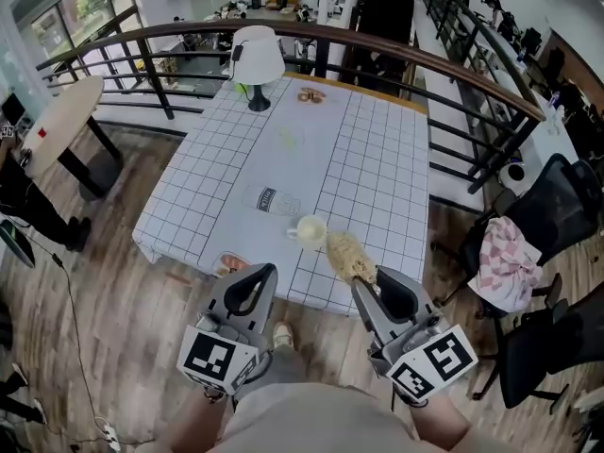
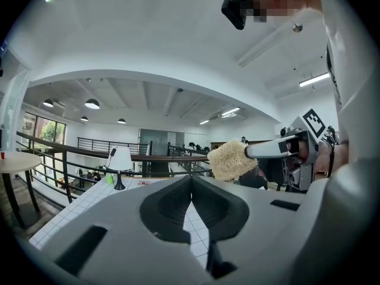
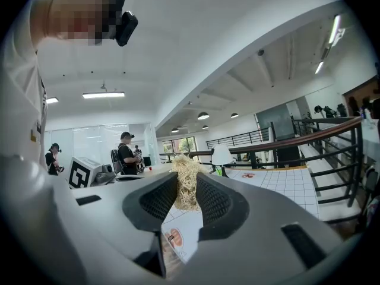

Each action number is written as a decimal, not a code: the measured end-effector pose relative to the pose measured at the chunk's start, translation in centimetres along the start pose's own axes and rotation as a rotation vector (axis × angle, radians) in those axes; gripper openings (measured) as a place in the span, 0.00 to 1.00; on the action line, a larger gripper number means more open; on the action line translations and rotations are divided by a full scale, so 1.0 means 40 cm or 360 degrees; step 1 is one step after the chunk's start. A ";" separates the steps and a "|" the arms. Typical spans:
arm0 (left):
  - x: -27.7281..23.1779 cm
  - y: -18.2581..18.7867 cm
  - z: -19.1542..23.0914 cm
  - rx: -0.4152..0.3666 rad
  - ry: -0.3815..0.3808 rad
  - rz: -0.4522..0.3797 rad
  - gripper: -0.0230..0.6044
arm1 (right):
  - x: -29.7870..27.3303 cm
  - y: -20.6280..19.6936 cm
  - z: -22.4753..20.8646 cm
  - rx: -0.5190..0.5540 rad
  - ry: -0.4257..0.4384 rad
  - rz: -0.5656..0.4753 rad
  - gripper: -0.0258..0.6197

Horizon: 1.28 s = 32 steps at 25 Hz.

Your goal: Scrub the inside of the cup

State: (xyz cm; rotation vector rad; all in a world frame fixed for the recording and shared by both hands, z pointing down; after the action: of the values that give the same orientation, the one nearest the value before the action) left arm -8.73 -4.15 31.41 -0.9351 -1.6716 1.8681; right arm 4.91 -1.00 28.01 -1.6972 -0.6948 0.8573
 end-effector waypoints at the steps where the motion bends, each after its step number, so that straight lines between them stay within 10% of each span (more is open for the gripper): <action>1: -0.013 0.003 0.021 0.0003 -0.0011 0.0000 0.06 | -0.024 0.007 -0.004 -0.0002 -0.0010 -0.0001 0.19; 19: -0.144 0.030 0.196 -0.0035 -0.0255 -0.0001 0.06 | -0.251 0.070 -0.059 -0.0010 -0.0140 0.0013 0.19; 32: -0.239 0.028 0.141 -0.0063 -0.0187 0.0035 0.06 | -0.261 0.060 -0.185 -0.0032 0.0039 0.0074 0.19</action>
State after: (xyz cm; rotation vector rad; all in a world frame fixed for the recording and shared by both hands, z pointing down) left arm -6.48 -15.06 32.23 -0.8780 -1.7791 1.9449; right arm 5.07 -13.99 29.15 -1.7447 -0.6517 0.8632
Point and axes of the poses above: the fingertips, and each gripper's own axes: x backward along the fingers, z to its left, y out of its top, the point moved 1 cm from there along x, backward along the fingers, and after that the axes turned 6 degrees about z, right-handed, at the moved point
